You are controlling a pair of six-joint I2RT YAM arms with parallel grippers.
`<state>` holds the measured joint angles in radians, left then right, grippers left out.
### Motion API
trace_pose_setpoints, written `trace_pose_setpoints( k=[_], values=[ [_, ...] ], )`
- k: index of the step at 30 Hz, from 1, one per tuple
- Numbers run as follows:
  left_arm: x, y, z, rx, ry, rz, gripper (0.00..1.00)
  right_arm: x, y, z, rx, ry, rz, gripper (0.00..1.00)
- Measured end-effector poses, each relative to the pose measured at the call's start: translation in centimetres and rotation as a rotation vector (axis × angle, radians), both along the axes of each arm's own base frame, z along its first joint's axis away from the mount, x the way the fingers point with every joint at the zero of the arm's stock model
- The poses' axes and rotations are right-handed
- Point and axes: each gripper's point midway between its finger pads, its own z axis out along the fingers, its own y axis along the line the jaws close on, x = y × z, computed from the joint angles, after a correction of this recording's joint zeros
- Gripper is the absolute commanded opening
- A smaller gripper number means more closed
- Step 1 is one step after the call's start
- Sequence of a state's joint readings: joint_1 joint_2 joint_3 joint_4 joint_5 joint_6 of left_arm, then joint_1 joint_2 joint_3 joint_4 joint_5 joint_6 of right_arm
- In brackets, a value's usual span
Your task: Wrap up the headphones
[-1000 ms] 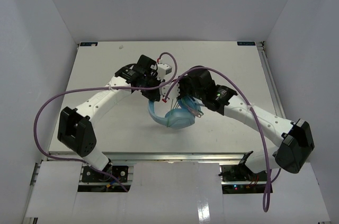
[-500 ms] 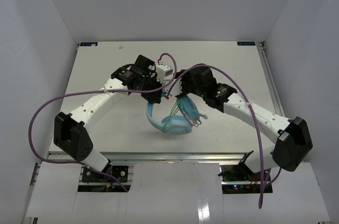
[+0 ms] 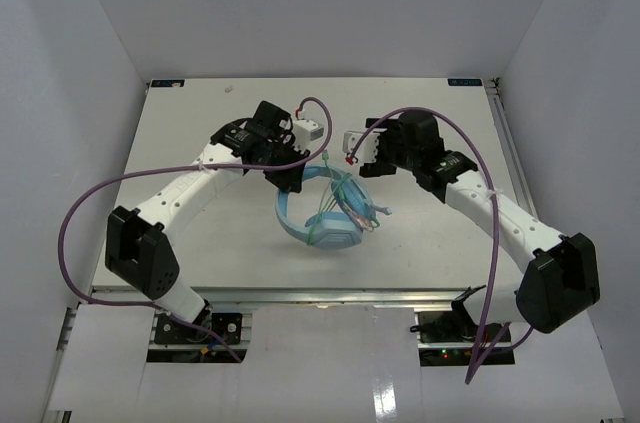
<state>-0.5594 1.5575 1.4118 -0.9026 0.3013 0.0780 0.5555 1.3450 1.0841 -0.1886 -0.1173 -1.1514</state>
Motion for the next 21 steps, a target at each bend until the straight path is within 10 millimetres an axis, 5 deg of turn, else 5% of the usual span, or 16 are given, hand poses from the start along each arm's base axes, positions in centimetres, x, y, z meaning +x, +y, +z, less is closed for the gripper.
trace_pose_setpoints(
  k=[7, 15, 21],
  values=[
    [3.2, 0.0, -2.0, 0.02, 0.04, 0.065, 0.0, 0.5, -4.1, 0.3, 0.199, 0.157, -0.146, 0.87],
    [11.0, -0.4, -7.4, 0.076, 0.048, 0.236, 0.0, -0.8, -9.1, 5.0, 0.558, 0.264, -0.343, 0.89],
    [15.4, 0.6, -12.0, 0.154, 0.018, 0.377, 0.0, -4.1, -9.2, 5.8, 0.701, 0.34, -0.319, 0.89]
  ],
)
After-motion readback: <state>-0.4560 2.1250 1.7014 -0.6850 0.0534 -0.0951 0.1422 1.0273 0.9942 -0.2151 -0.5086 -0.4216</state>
